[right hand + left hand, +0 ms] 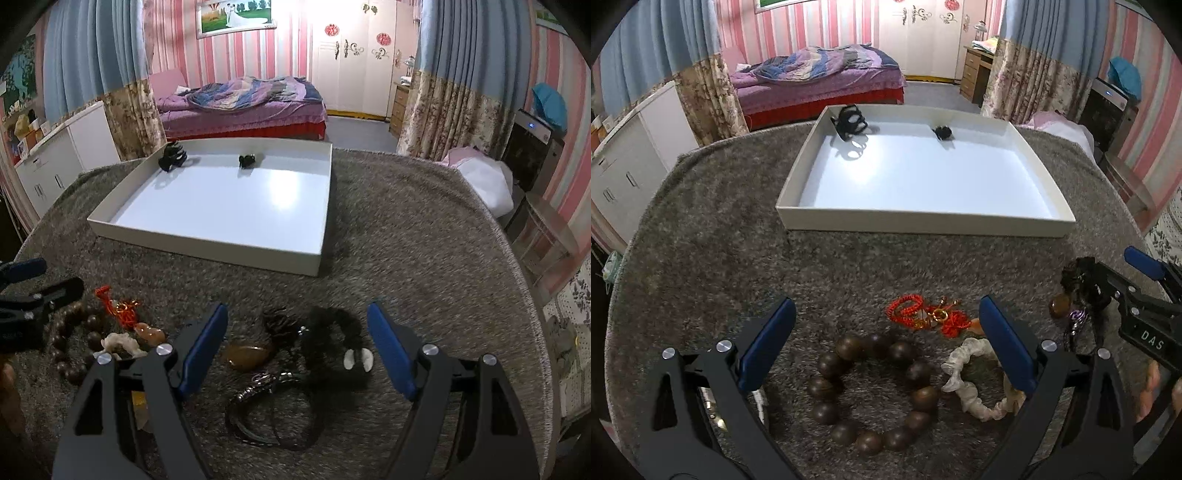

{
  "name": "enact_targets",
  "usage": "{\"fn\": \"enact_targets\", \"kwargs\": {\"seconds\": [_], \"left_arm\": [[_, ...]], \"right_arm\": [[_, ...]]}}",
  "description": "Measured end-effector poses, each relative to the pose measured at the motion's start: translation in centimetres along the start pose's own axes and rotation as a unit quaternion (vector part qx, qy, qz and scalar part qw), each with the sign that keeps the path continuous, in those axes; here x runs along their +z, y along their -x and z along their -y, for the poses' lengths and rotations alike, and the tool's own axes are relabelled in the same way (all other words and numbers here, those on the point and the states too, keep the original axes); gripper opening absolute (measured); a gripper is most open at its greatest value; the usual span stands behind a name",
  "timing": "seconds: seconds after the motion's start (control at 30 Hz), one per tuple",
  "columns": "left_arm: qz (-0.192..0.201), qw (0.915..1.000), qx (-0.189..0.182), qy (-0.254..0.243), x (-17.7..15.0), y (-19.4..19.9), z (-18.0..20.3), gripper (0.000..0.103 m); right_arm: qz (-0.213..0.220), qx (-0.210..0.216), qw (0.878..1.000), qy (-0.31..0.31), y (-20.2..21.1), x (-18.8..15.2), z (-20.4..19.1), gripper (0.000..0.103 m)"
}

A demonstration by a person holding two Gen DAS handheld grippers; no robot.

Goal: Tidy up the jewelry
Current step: 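Move both tools back from the tray to the remaining jewelry, then grasp the red beaded cord with the left tool while the right tool grasps the black carved pendant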

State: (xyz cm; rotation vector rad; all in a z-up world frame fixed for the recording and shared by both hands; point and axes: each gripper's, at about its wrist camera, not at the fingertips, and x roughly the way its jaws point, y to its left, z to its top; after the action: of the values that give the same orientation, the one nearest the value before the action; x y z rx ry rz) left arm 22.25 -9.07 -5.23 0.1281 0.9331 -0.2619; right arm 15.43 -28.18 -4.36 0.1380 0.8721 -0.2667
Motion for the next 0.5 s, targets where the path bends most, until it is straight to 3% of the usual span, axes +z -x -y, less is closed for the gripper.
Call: {"fn": "enact_targets", "kwargs": {"seconds": [0.3,0.5], "left_arm": [[0.007,0.9997,-0.021,0.001,0.1,-0.2,-0.8,0.095],[0.003,1.0000,-0.003,0.003,0.1,-1.0,-1.6,0.094]], "right_arm": [[-0.011,0.010,1.000,0.017,-0.9,-0.3,-0.8,0.078],[-0.016,0.012,1.000,0.020,-2.1,-0.3,-1.3,0.076]]}}
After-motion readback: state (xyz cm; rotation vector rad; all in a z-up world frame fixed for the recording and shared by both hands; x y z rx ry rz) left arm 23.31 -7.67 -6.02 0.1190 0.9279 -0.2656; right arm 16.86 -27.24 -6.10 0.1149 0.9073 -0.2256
